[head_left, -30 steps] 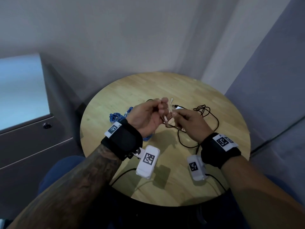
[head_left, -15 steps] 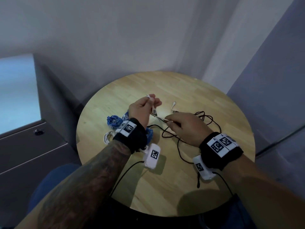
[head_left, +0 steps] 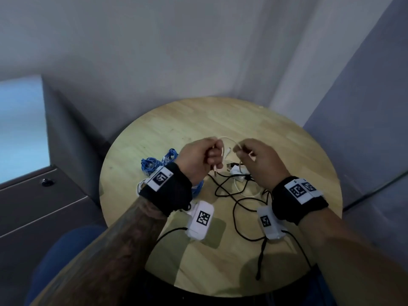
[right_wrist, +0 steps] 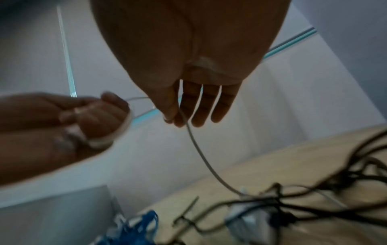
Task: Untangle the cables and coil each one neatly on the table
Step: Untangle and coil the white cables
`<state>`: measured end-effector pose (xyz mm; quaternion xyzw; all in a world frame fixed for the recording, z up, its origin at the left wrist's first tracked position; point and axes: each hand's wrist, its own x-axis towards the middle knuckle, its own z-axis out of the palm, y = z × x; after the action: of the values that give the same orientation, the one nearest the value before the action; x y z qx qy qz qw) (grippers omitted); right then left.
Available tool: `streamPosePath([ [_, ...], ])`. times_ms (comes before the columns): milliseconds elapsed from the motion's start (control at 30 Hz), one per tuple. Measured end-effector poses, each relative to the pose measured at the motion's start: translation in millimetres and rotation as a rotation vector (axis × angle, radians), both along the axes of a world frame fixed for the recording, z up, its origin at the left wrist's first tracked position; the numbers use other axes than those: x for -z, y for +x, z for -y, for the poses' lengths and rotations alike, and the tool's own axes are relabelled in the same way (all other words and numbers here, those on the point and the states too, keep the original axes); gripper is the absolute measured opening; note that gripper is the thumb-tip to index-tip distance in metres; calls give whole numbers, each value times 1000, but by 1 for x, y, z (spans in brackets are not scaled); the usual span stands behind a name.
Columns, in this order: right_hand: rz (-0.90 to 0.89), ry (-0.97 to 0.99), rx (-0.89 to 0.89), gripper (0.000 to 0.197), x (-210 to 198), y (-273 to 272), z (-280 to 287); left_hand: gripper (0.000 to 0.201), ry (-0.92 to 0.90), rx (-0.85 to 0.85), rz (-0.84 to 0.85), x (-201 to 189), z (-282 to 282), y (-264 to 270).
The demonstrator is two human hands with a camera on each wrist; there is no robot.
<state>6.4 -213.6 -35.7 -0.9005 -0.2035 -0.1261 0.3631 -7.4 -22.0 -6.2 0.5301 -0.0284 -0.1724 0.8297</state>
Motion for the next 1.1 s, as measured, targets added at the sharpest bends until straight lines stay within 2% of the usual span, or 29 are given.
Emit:
streamPosePath([
  [100,-125,-173,78,4,22,2,2,32,-243,-10,-90,-1,-7,-1],
  [233,-431,-218,100,3,43,3,1,31,-373,-42,-96,-6,-12,-5],
  [300,-541,-209,93,21,52,1,4,30,-403,-46,-82,-9,-16,-5],
  [367,-572,-198,123,27,53,3,9,29,-406,-35,-63,-10,-19,-8],
  [467,-535,-163,190,13,50,13,14,29,-408,-8,-34,-14,-17,-16],
  [533,-467,-60,255,23,42,20,20,29,-426,-21,-10,-17,-18,-18],
  [667,-196,281,396,32,4,28,33,30,-446,-87,18,-19,-29,-14],
  [800,12,586,406,19,-41,24,36,31,-399,-116,-29,-13,-28,-12],
  [933,154,616,406,13,-64,17,39,28,-393,-61,-58,-14,-24,-14],
  [1000,105,731,338,15,-65,14,41,24,-470,-32,-86,-17,-27,-16],
  [1100,-217,835,151,12,-52,5,36,19,-606,-78,-120,-20,-36,-14],
])
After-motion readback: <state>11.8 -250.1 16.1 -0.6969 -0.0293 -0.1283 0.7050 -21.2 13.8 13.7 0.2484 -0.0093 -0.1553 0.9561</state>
